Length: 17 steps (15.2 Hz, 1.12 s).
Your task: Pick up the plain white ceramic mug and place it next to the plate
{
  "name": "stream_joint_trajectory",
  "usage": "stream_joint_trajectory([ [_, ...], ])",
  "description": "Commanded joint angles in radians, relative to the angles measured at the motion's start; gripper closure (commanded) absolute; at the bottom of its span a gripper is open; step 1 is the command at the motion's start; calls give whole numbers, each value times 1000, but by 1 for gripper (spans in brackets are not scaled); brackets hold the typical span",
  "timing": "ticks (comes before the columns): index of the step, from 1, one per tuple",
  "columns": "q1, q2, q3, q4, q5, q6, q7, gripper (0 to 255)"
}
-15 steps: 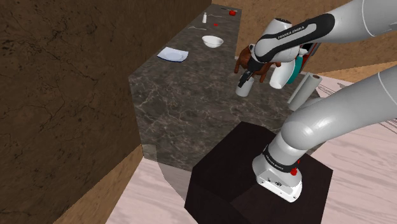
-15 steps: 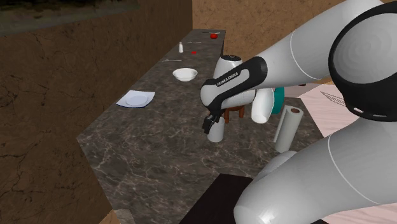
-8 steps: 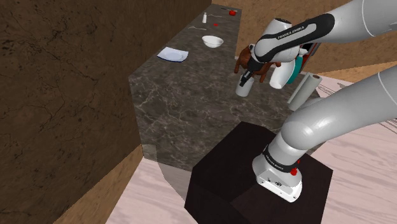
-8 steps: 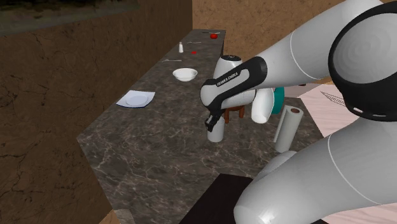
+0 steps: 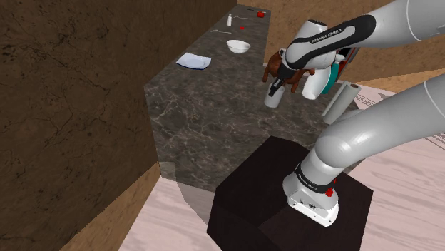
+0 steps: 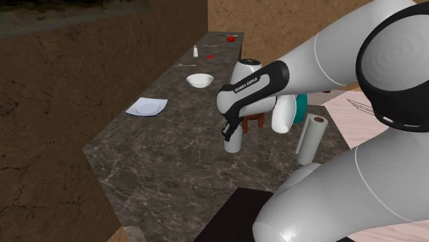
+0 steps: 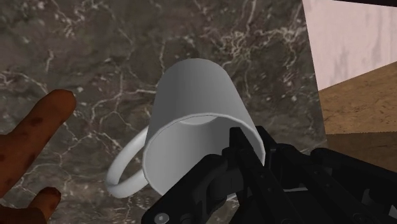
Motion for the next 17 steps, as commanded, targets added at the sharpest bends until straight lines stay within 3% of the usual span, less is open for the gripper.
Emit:
stream_joint_trajectory([
  [1, -5, -18, 8, 9, -3, -27, 4, 255],
  [17, -19, -143, 76, 146, 2, -287, 34, 255],
])
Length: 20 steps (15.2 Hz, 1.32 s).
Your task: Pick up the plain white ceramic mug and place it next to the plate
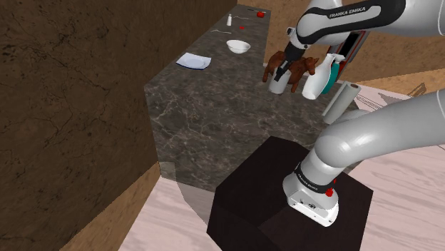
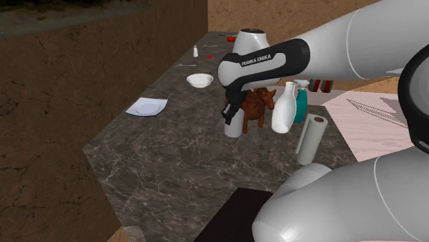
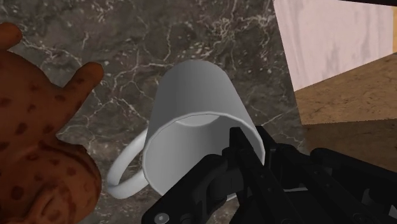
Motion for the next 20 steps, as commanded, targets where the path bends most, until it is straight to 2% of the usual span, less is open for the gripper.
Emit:
stream_joint_trajectory([
  [1, -1, -12, 7, 21, 2, -33, 2, 255],
  [15, 8, -49, 49, 183, 24, -231, 12, 255],
  [16, 8, -49, 50, 185, 25, -233, 12, 255],
  [20, 64, 104, 43, 267, 70, -165, 28, 255],
])
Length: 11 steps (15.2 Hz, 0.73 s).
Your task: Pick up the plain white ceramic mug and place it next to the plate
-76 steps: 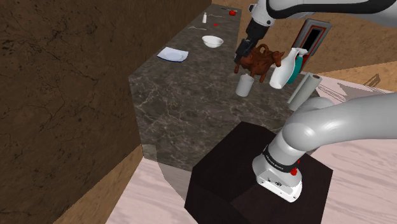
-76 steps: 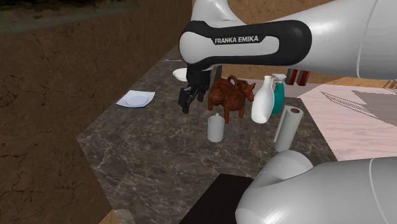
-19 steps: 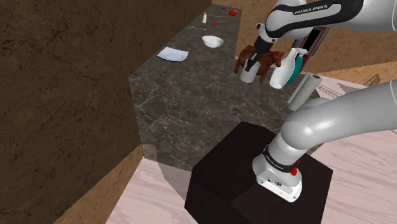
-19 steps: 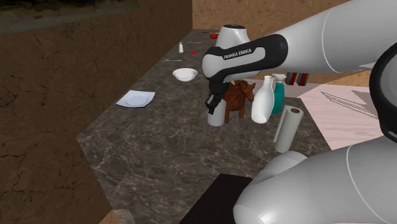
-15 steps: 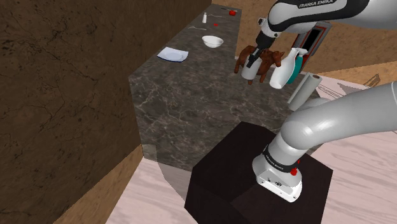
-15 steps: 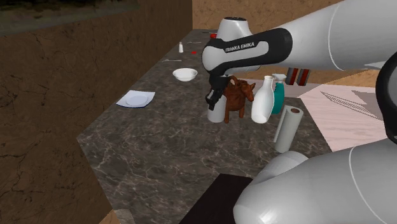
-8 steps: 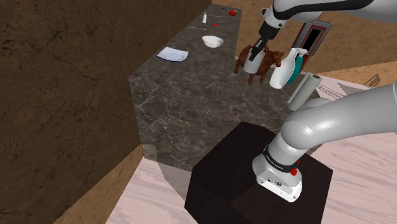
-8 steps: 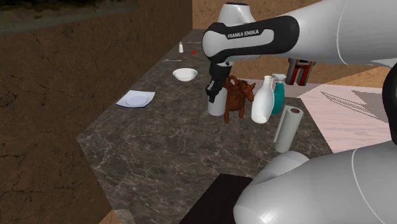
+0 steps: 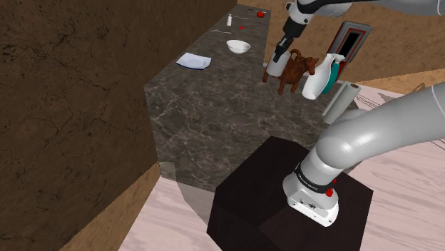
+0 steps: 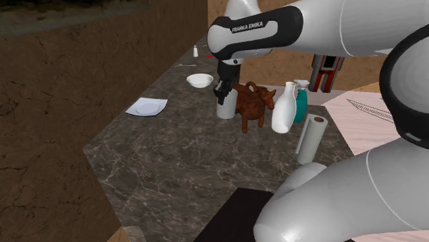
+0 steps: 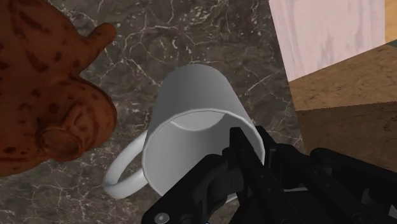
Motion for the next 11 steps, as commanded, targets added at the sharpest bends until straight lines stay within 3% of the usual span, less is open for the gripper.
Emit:
stream_joint_trajectory([
  [1, 27, 81, -5, 51, 26, 29, 4, 255],
  [11, 118, 479, -24, 356, 194, 96, -17, 255],
])
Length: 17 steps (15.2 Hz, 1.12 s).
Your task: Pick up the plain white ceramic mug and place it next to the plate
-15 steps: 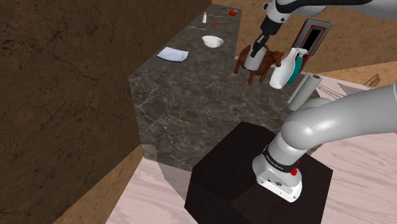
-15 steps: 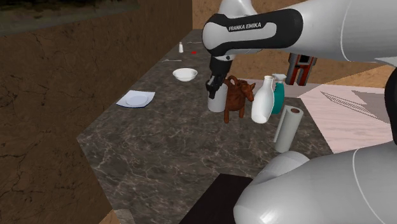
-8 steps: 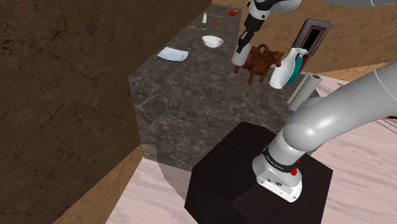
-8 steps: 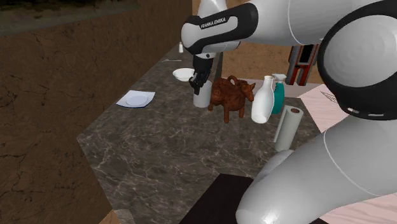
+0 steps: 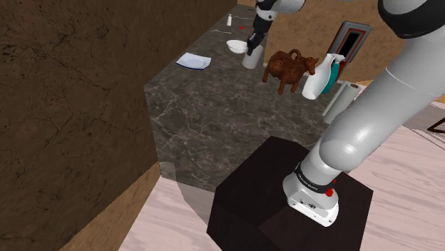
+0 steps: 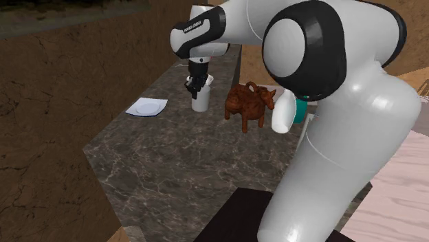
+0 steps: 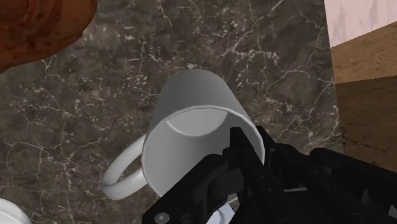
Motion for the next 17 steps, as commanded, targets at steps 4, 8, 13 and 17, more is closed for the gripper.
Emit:
stream_joint_trajectory([
  [4, 11, 208, 6, 196, 97, -9, -18, 255],
  [8, -5, 376, 21, 386, 165, -45, -24, 255],
  [13, -50, 603, 51, 685, 232, -128, -10, 255],
  [17, -126, 876, 87, 1110, 278, -276, 36, 255],
])
